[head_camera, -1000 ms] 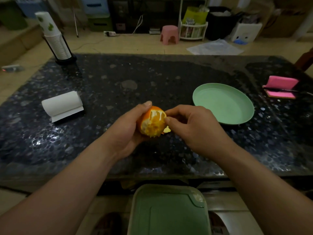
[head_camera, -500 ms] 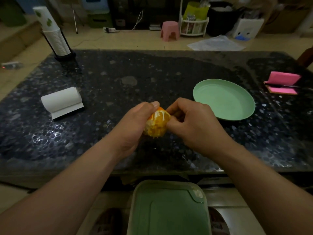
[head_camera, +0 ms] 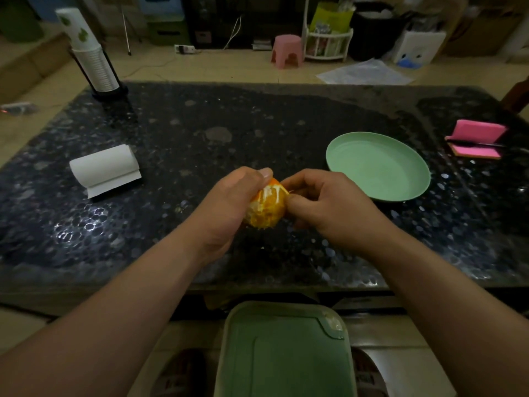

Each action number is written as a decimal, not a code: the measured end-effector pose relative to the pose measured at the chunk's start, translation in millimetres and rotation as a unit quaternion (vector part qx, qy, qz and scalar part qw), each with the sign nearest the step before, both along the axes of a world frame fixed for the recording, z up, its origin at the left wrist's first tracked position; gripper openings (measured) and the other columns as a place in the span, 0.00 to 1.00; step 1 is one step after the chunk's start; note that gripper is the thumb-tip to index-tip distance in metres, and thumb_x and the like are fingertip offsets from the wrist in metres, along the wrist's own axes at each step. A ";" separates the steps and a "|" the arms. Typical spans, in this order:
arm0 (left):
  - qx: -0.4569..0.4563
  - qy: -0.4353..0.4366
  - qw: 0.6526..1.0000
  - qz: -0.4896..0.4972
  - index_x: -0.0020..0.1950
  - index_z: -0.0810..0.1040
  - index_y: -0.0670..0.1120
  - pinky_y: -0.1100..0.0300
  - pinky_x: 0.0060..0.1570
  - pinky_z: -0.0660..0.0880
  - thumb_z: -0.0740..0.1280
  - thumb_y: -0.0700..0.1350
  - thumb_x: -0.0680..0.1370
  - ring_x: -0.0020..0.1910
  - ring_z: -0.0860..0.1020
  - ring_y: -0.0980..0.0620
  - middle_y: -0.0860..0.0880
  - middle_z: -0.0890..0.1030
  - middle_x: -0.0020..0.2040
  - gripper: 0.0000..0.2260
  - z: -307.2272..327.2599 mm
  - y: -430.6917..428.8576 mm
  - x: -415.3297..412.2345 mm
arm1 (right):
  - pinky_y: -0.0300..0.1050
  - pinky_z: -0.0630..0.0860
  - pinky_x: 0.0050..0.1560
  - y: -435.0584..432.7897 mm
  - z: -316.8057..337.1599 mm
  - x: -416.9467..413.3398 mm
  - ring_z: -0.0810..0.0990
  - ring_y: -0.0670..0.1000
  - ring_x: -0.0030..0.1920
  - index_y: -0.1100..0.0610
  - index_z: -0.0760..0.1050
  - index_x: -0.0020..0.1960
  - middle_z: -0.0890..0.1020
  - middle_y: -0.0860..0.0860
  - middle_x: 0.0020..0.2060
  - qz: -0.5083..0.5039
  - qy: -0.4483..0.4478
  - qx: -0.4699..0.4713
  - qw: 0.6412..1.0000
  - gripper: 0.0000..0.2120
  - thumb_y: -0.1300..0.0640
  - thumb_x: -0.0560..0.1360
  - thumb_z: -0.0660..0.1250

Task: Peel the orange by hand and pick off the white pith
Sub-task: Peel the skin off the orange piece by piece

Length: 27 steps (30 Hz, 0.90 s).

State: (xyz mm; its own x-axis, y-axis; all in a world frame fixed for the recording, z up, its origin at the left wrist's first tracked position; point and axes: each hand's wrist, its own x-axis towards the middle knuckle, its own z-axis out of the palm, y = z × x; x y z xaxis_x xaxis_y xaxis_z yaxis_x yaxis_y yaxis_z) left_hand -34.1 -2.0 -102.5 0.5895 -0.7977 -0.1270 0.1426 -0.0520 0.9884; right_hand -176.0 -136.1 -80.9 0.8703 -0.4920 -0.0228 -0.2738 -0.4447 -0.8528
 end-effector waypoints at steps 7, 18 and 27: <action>-0.017 -0.014 1.000 -0.004 0.51 0.79 0.46 0.51 0.44 0.74 0.67 0.56 0.78 0.43 0.77 0.50 0.45 0.78 0.44 0.14 -1.7 -0.9 -4.5 | 0.55 0.84 0.40 4.7 -3.9 2.7 0.86 0.48 0.36 0.49 0.84 0.49 0.87 0.47 0.36 -0.025 -0.020 -0.072 0.997 0.05 0.58 0.76 0.74; -0.026 0.022 0.999 -0.002 0.54 0.76 0.44 0.52 0.43 0.73 0.67 0.55 0.79 0.42 0.75 0.49 0.42 0.75 0.47 0.15 3.0 -0.6 -5.5 | 0.47 0.81 0.35 3.4 -6.3 1.1 0.83 0.46 0.34 0.49 0.85 0.50 0.85 0.46 0.35 -0.013 -0.045 -0.114 0.992 0.02 0.55 0.78 0.73; -0.007 0.074 0.997 -0.004 0.48 0.77 0.49 0.60 0.36 0.76 0.63 0.53 0.85 0.37 0.77 0.54 0.48 0.78 0.40 0.11 10.0 0.9 -7.8 | 0.47 0.83 0.39 -1.0 -7.2 0.2 0.85 0.47 0.37 0.50 0.85 0.51 0.86 0.48 0.37 -0.009 -0.071 -0.055 0.996 0.04 0.57 0.80 0.72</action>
State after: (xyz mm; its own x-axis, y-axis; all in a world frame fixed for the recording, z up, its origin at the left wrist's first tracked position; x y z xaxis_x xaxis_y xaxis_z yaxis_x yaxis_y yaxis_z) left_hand -41.9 -1.1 -92.5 0.5593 -0.8041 -0.2014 0.2870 -0.0401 0.9571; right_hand -175.8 -137.0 -88.1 0.8521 -0.5002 0.1540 -0.1633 -0.5337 -0.8298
